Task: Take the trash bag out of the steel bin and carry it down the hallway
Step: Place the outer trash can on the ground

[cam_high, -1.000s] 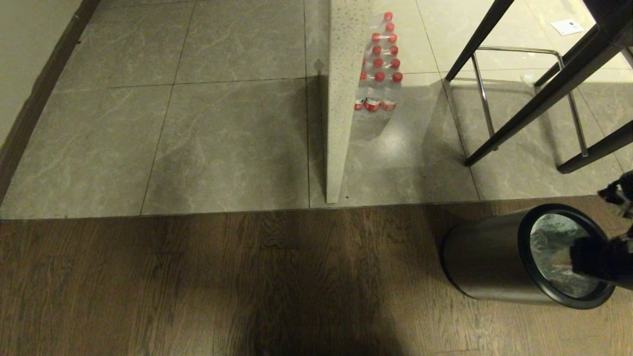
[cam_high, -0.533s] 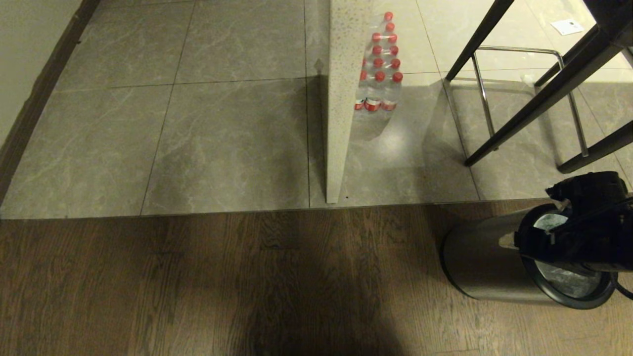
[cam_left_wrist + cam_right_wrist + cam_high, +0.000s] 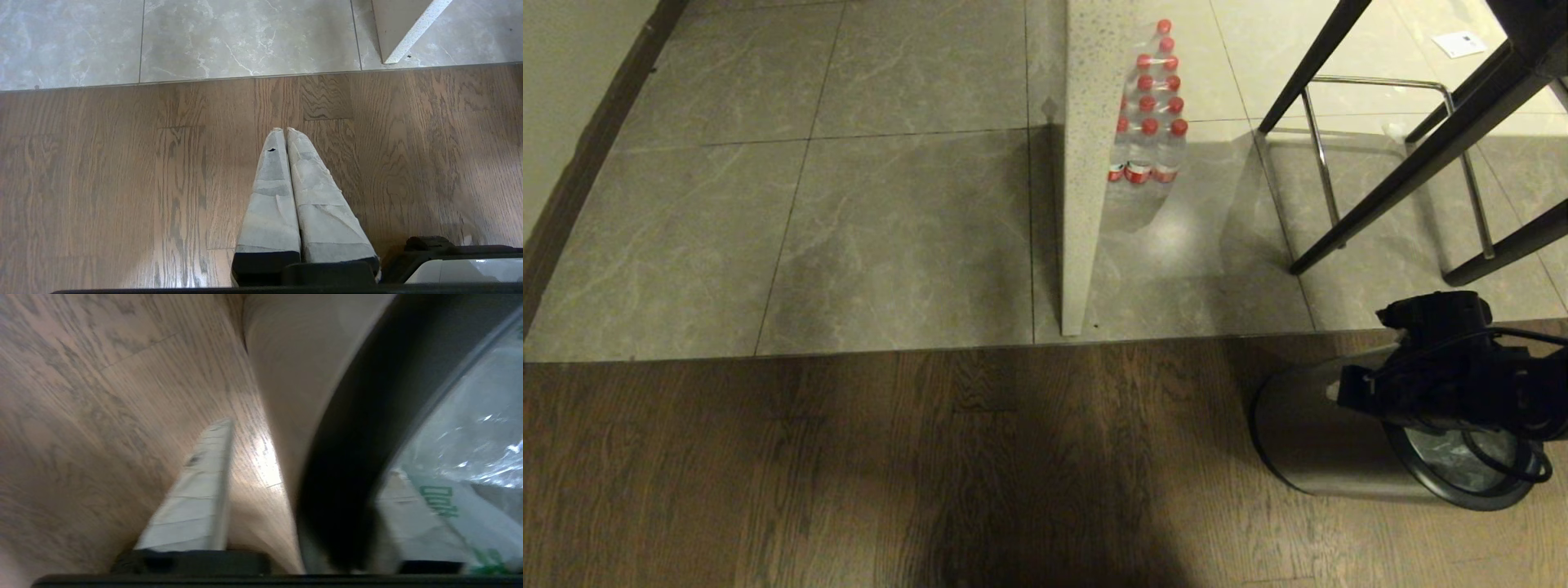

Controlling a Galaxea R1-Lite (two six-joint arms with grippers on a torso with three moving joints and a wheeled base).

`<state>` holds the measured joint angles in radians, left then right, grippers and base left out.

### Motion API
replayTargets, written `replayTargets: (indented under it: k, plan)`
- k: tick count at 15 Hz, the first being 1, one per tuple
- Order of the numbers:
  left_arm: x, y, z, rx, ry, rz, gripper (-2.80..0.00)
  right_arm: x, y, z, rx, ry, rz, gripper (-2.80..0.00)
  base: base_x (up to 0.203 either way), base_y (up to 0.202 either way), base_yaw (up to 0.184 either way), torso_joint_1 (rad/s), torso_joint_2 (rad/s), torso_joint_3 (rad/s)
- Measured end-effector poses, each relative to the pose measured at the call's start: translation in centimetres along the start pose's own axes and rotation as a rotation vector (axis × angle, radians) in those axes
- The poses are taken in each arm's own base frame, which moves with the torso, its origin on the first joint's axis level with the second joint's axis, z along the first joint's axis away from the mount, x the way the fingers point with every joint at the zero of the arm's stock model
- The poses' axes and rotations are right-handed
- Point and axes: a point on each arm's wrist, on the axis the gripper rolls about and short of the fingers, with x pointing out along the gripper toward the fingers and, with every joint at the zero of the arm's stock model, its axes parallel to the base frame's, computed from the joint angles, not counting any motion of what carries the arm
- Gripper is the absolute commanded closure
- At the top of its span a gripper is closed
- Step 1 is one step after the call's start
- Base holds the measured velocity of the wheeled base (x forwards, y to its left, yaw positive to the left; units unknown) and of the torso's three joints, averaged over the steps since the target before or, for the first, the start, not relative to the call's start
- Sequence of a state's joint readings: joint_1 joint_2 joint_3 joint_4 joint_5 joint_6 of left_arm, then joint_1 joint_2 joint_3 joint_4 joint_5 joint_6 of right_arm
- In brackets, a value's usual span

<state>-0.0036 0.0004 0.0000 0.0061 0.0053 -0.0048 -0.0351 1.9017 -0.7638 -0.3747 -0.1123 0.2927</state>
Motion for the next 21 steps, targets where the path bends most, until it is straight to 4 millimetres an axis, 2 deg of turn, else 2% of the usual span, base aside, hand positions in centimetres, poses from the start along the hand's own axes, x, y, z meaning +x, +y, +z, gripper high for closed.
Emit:
replayTargets:
  k: [2, 4, 7, 10, 14, 17, 19, 21]
  plan:
    - [0.0, 0.0, 0.0, -0.001, 0.001, 0.001, 0.00, -0.3, 0.0, 0.3, -0.009, -0.010, 0.009, 0.00, 0.000, 0.000, 0.000, 0.000, 0.00, 0.000]
    - [0.0, 0.0, 0.0, 0.000, -0.001, 0.001, 0.00, -1.4, -0.5, 0.9, -0.026, -0.021, 0.007, 0.00, 0.000, 0.000, 0.000, 0.000, 0.00, 0.000]
    - [0.0, 0.0, 0.0, 0.000, 0.000, 0.000, 0.00, -5.4, -1.6, 1.8, -0.106, -0.021, 0.014, 0.00, 0.000, 0.000, 0.000, 0.000, 0.00, 0.000]
    - [0.0, 0.0, 0.0, 0.000, 0.000, 0.001, 0.00, -10.5, -2.6, 2.1, -0.186, -0.038, 0.016, 0.00, 0.000, 0.000, 0.000, 0.000, 0.00, 0.000]
    - [0.0, 0.0, 0.0, -0.001, 0.000, 0.002, 0.00, -19.0, -1.9, 5.3, -0.230, -0.218, 0.080, 0.00, 0.000, 0.000, 0.000, 0.000, 0.00, 0.000]
    - [0.0, 0.0, 0.0, 0.000, 0.000, 0.000, 0.00, -26.9, -1.0, 6.7, -0.272, -0.312, 0.206, 0.00, 0.000, 0.000, 0.000, 0.000, 0.00, 0.000]
    - [0.0, 0.0, 0.0, 0.000, 0.000, 0.001, 0.00, -32.2, -0.8, 5.9, -0.315, -0.321, 0.295, 0.00, 0.000, 0.000, 0.000, 0.000, 0.00, 0.000]
    - [0.0, 0.0, 0.0, 0.000, 0.000, 0.000, 0.00, -36.0, -1.2, 4.4, -0.365, -0.315, 0.375, 0.00, 0.000, 0.000, 0.000, 0.000, 0.00, 0.000]
